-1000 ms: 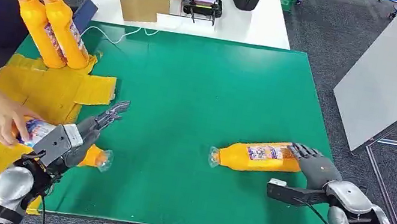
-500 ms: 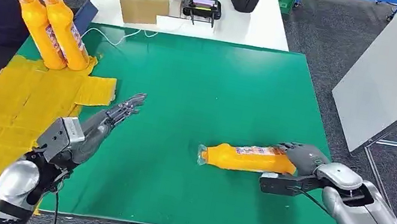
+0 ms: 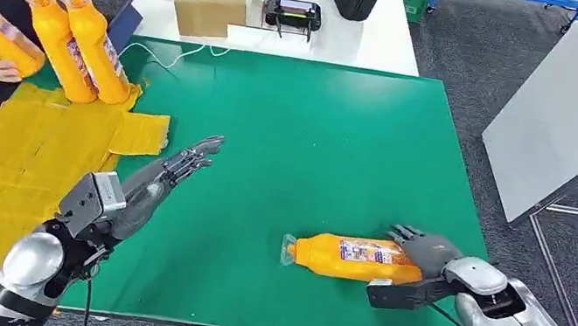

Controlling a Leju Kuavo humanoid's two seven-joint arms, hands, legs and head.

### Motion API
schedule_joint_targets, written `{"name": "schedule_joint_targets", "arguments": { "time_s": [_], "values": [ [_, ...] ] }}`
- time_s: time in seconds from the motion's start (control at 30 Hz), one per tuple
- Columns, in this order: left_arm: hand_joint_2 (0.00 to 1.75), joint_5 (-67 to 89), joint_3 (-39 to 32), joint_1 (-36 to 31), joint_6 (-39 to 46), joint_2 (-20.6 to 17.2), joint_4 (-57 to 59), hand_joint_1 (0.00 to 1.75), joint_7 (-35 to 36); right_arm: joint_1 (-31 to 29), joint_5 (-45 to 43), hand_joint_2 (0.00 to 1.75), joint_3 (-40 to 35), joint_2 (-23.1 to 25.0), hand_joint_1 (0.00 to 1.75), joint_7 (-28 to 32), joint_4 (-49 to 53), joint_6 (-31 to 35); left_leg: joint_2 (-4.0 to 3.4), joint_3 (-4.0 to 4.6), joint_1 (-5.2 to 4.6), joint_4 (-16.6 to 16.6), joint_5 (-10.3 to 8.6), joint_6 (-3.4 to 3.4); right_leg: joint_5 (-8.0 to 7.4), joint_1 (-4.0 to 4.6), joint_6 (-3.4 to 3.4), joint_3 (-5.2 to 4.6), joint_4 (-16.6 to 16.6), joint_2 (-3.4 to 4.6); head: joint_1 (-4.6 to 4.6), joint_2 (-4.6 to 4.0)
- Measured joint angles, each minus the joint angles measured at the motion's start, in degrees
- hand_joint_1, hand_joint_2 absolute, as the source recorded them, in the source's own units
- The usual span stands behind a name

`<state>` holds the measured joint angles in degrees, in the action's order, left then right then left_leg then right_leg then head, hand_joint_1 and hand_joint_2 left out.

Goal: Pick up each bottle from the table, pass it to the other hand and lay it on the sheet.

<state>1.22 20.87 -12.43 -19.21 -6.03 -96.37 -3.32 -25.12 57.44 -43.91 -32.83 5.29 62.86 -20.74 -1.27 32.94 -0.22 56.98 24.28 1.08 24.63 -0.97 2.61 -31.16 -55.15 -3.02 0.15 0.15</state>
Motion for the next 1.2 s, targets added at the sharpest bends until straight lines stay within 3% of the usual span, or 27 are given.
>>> {"name": "schedule_joint_targets", "arguments": {
  "time_s": [0.2, 0.23, 0.27, 0.3, 1.2],
  "values": [
    [0.00, -0.2, 0.2, -0.1, 0.1, 0.0, 0.1, 0.00, -1.1, 0.2, -0.3, 1.75, -0.4, -0.5, 0.02, 0.0, 0.1, 0.0, 0.05, -0.01, -0.01, 0.0, 0.07, 0.02, 0.10, -0.01, 0.11, 0.02, 0.0, -0.02, -0.02, 0.00],
    [0.00, -0.2, 0.2, -0.1, 0.1, 0.0, 0.1, 0.00, -1.2, 0.2, -0.3, 1.75, -0.4, -0.6, 1.61, 0.0, 0.1, 0.0, 0.06, -0.01, -0.01, 0.0, 0.06, 0.02, 0.10, -0.02, 0.11, 0.03, 0.0, -0.02, -0.02, 0.00],
    [0.00, -0.2, 0.3, -0.2, 0.1, 0.0, 0.1, 0.00, -1.1, 0.3, -0.3, 1.75, -0.5, -0.6, 1.61, 0.0, 0.2, 0.0, 0.06, -0.01, -0.01, 0.0, 0.06, 0.02, 0.09, -0.01, 0.11, 0.03, 0.0, -0.02, 0.00, 0.00],
    [0.00, -0.2, 0.4, -0.4, 0.0, 0.0, 0.1, 0.00, -1.0, 0.3, -0.2, 1.75, -0.6, -0.7, 1.75, -0.1, 0.3, -0.2, 0.06, -0.01, -0.01, 0.0, 0.06, 0.02, 0.09, -0.02, 0.11, 0.04, 0.1, -0.02, -0.02, 0.00],
    [0.00, -1.3, 1.3, -1.0, 0.5, 0.1, 0.4, 0.00, -0.1, 4.1, -7.2, 1.75, 1.2, -1.9, 1.75, -2.2, 5.0, -0.7, 0.06, -0.07, -0.02, 0.0, 0.09, 0.02, 0.11, -0.02, 0.13, 0.12, 0.1, -0.02, -0.02, 0.00]
  ]
}}
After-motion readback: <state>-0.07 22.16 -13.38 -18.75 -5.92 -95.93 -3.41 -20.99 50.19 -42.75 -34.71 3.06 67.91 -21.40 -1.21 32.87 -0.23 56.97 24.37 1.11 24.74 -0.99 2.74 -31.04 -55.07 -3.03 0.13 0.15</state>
